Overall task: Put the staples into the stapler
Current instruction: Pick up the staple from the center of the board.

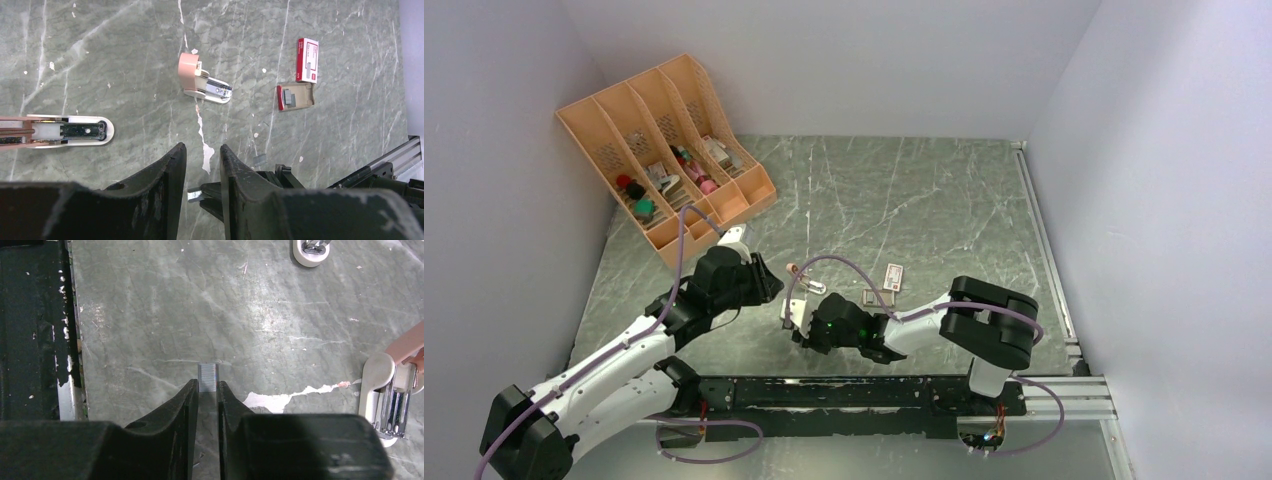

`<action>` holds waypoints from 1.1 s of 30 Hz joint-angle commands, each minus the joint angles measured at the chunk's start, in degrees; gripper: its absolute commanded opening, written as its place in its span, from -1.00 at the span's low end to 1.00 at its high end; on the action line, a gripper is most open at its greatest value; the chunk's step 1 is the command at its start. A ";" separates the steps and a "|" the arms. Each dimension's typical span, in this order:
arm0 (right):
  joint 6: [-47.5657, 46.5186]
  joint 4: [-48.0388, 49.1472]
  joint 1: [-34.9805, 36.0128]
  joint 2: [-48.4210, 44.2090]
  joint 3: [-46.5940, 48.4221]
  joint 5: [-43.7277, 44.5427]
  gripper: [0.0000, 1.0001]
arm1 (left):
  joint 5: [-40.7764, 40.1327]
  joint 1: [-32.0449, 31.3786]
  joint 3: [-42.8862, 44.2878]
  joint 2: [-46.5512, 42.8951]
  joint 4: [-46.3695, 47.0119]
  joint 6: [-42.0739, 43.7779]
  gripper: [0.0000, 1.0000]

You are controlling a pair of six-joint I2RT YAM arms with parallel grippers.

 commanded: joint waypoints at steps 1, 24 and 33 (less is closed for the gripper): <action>0.16 0.45 -0.08 -0.33 -1.25 2.08 -0.57 | -0.73 0.42 1.62 -0.03 -0.21 0.78 -0.27; -2.94 -15.90 -9.01 -38.30 -0.75 1.23 -0.58 | 19.69 1.25 18.16 -6.96 4.64 20.76 0.72; -1.32 -23.76 -10.97 -47.26 4.46 -10.33 -0.58 | 45.65 1.28 16.24 -11.31 9.28 46.49 0.72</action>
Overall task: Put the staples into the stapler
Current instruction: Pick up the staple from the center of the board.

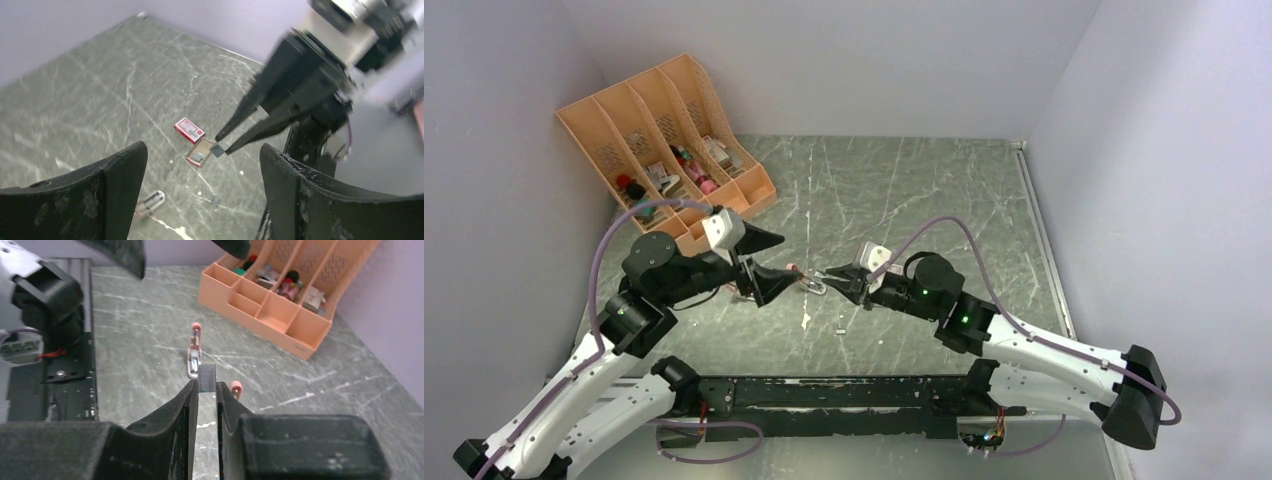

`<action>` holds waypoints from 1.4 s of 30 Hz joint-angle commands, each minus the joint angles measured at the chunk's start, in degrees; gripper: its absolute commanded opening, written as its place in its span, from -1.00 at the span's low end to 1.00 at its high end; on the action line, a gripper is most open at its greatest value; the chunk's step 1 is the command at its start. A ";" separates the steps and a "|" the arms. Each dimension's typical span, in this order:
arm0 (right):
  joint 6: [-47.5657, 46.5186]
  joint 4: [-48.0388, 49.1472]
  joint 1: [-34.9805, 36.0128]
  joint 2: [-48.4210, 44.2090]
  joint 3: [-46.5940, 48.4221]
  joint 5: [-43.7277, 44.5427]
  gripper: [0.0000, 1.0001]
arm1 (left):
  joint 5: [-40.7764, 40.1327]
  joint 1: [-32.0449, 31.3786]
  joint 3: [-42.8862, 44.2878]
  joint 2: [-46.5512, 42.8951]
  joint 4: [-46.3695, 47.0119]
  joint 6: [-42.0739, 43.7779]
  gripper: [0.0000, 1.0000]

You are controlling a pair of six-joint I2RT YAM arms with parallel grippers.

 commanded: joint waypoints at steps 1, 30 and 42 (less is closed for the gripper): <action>0.38 -6.55 -0.30 -1.57 4.67 -8.30 -0.58 | 20.74 0.27 -1.29 -2.44 3.47 23.09 0.70; -4.23 -9.35 -0.35 -3.70 8.20 -11.74 -0.59 | 36.56 -1.71 5.26 13.10 -1.72 46.00 0.09; -4.45 -9.10 -0.33 -2.68 8.38 -11.50 -0.59 | 34.70 -3.08 6.00 14.35 -3.27 47.09 -0.37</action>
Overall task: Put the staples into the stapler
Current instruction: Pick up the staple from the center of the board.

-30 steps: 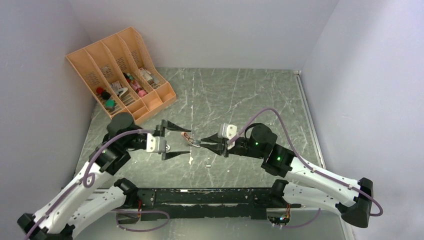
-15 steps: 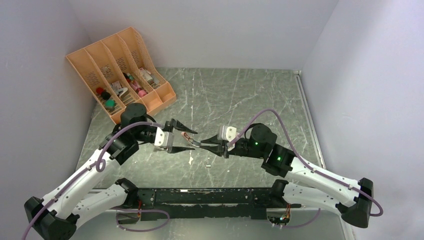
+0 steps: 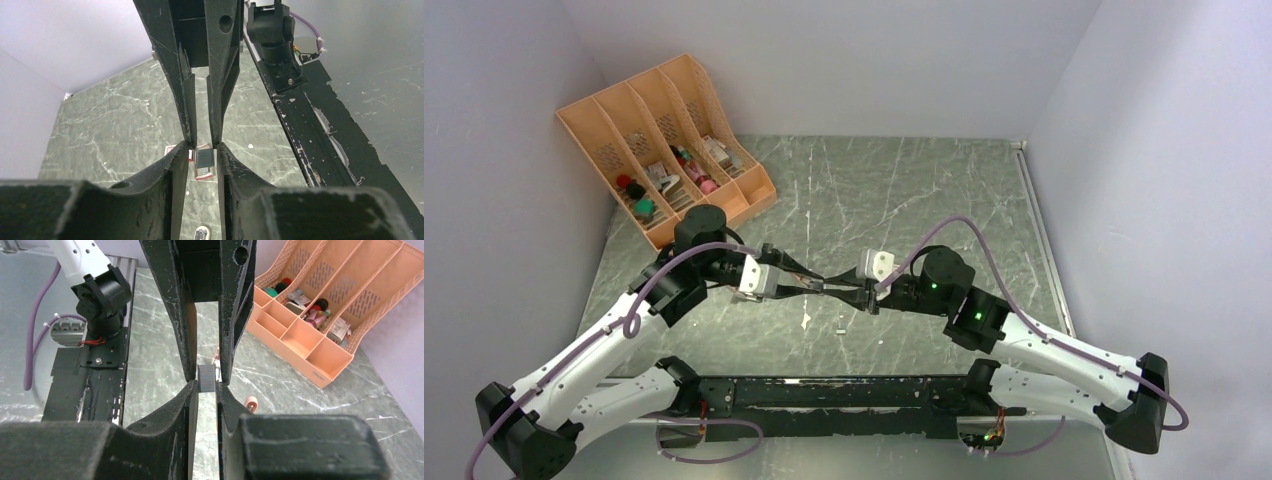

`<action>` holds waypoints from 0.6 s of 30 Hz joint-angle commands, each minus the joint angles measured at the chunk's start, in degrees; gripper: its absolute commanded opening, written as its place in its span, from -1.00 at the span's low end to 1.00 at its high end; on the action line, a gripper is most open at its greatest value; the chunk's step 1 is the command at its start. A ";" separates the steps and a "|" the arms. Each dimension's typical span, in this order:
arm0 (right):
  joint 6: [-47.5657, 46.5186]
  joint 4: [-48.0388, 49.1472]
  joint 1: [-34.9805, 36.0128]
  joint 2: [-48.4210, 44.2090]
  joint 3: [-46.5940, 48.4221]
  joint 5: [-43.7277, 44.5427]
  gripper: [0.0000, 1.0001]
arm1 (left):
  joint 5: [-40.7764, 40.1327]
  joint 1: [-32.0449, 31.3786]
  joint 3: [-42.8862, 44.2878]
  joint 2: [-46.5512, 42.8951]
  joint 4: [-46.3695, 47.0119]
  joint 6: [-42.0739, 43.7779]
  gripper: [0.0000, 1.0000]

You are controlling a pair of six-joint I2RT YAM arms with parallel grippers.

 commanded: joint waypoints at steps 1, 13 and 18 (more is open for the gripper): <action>-0.65 1.00 -0.20 0.05 1.34 0.63 -0.59 | 0.65 -0.41 2.20 0.12 -0.45 1.62 -0.39; -0.51 2.13 -0.16 -0.51 0.89 2.14 -0.58 | -0.18 -0.41 2.38 0.58 -1.09 1.25 -0.65; -0.65 1.89 -0.21 -0.66 0.93 2.49 -0.36 | -0.80 -0.45 2.46 0.68 -0.60 0.08 -0.70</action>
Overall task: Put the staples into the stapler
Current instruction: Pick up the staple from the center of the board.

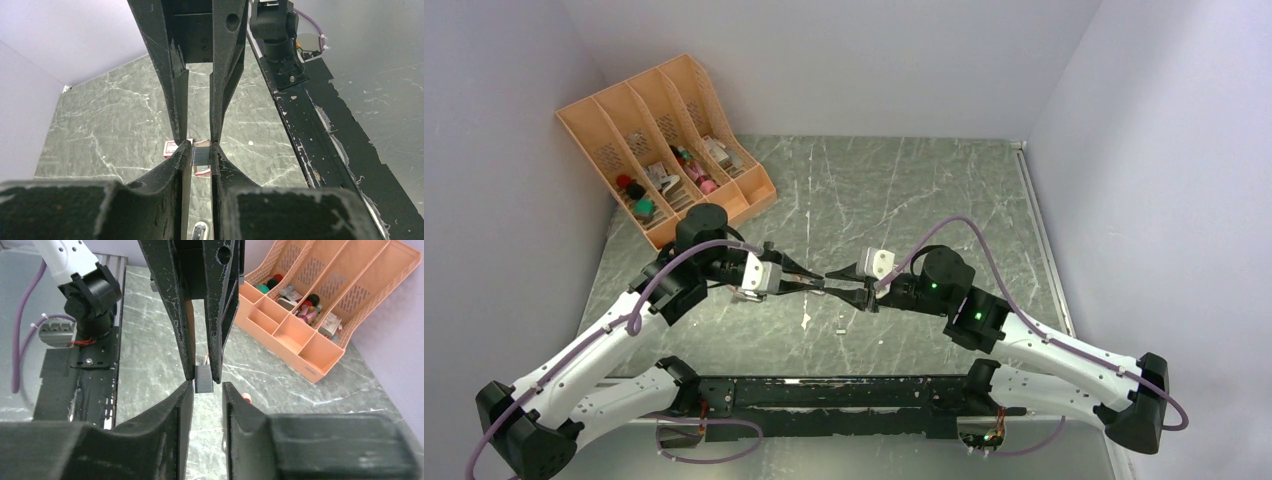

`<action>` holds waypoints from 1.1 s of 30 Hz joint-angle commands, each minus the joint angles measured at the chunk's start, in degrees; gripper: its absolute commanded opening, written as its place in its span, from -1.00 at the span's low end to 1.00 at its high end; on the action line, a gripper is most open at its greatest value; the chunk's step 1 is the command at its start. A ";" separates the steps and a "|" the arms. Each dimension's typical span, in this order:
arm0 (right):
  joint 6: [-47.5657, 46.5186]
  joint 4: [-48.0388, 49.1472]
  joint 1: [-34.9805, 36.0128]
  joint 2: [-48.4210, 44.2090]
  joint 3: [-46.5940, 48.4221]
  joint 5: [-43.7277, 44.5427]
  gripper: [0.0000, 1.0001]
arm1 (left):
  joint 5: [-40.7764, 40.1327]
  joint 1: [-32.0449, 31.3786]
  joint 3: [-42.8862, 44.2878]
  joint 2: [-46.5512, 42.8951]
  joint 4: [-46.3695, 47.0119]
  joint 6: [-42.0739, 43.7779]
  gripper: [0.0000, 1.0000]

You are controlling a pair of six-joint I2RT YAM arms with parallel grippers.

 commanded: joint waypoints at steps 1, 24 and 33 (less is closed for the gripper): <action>-0.54 2.11 -0.14 -1.11 0.83 1.31 -0.22 | 0.04 -0.41 1.70 0.23 1.19 -0.52 -0.72; -37.85 8.93 -0.09 -8.28 -7.56 9.54 0.24 | -11.33 -0.44 -3.24 -2.90 23.58 -23.53 -0.86; -46.72 19.41 0.15 -4.58 -7.06 8.74 0.08 | -14.91 -0.45 -3.13 -3.20 28.77 -32.74 -0.86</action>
